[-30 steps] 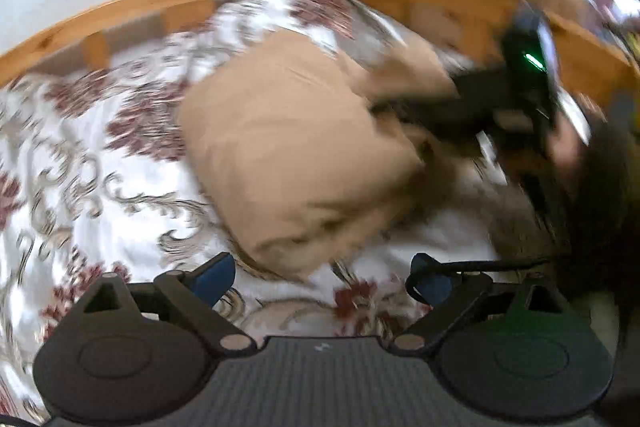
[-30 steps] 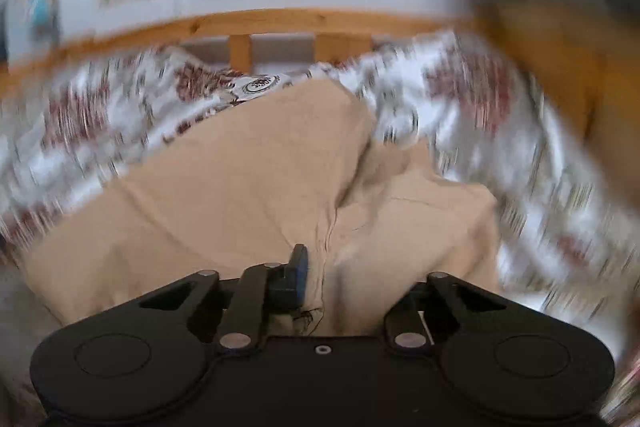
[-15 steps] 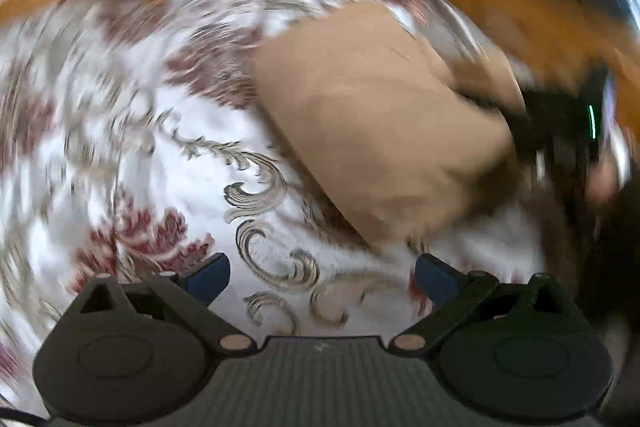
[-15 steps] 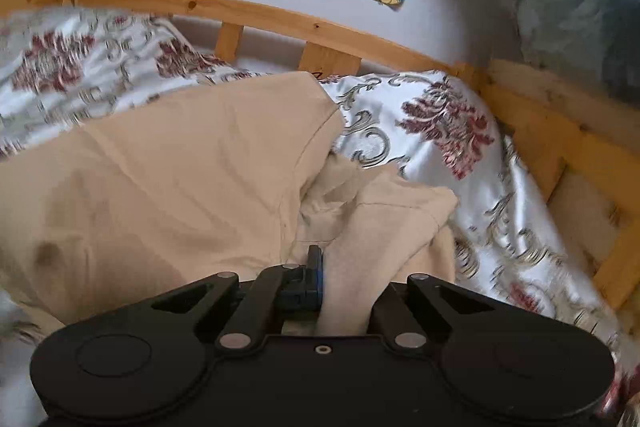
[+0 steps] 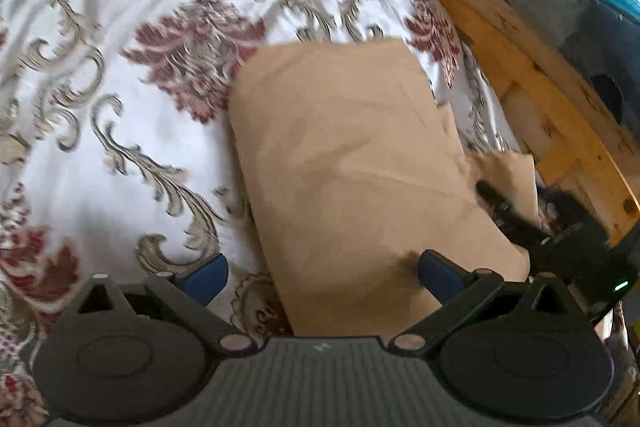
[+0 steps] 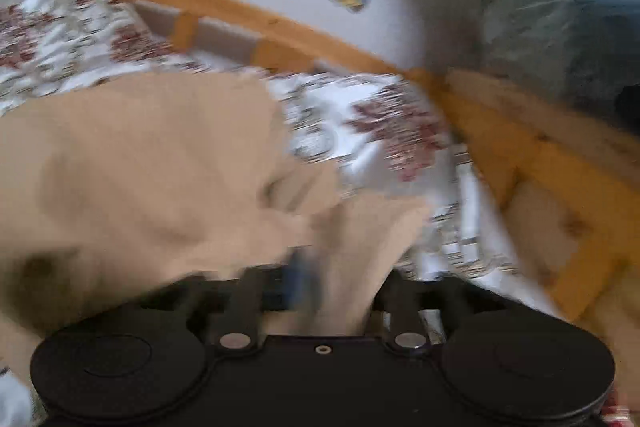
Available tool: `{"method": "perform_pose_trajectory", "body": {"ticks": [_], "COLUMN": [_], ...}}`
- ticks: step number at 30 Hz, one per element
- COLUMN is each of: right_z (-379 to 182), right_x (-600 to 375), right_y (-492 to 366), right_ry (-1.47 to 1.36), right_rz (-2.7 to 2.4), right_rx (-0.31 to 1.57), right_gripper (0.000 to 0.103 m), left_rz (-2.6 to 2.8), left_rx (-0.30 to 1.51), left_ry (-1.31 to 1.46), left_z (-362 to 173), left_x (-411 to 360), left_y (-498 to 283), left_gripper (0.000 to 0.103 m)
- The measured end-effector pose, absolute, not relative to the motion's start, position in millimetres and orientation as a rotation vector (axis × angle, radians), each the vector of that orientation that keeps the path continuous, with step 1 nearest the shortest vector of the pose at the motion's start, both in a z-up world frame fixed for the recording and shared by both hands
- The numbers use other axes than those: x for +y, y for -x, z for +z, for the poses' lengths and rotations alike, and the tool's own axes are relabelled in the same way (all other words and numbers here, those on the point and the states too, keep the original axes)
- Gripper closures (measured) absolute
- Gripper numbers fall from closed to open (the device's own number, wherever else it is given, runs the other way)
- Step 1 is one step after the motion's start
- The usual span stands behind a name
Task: Fold large clothes
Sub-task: 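Release the jacket and smooth the folded bundle with both tools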
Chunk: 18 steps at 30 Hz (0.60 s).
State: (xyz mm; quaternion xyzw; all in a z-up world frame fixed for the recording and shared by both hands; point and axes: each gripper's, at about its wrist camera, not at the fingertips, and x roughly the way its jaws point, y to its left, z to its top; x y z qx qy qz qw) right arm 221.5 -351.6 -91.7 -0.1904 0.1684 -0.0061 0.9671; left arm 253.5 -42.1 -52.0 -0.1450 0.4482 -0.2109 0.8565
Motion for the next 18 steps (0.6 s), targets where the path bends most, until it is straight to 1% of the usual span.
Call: {"method": "perform_pose_trajectory", "body": {"ticks": [1,4,5,6,8,10,13,16,18], "right_z": [-82.9,-58.8,-49.9,-42.3,-29.1,-24.1,-25.5,-37.2,-55.8], "right_x": [-355.8,-361.3,-362.0,-360.9,-354.1,-336.3,-310.5,-286.0,-272.8], "right_y": [-218.4,-207.9,-208.3,-212.2,-234.0,-270.0,-315.3,-349.4,-366.5], "right_ry": [0.361,0.315,0.283,0.245,0.171,0.192,0.234,0.294,0.341], "right_rz": [-0.013,-0.02,-0.003,0.018,0.116,0.226,0.315,0.345,0.304], "right_rx": [0.324,0.271,0.259,0.256,0.285,0.353,0.396,0.465,0.532], "right_gripper": [0.029,0.023,0.018,0.016,0.015,0.015,0.015,0.015,0.011], "left_rz": [-0.449,-0.46,-0.463,-0.466,-0.465,-0.464,-0.463,-0.464,-0.461], "left_rx": [0.949,0.975,0.979,0.98,0.971,0.959,0.943,0.939,0.941], "left_ry": [0.313,0.358,0.369,0.374,0.364,0.343,0.31,0.29,0.29], "left_z": [-56.1,-65.8,-68.0,-69.4,-70.1,-69.3,-67.2,-68.2,-69.6], "left_x": [-42.3,-38.5,-36.4,-34.9,-34.8,-36.9,-39.0,-38.6,-37.5], "left_y": [-253.9,-256.7,-257.3,-256.4,-255.2,-253.7,-251.8,-250.0,-250.3], "left_gripper": [0.0,0.0,0.0,0.0,0.0,0.0,0.0,0.0,0.0]}}
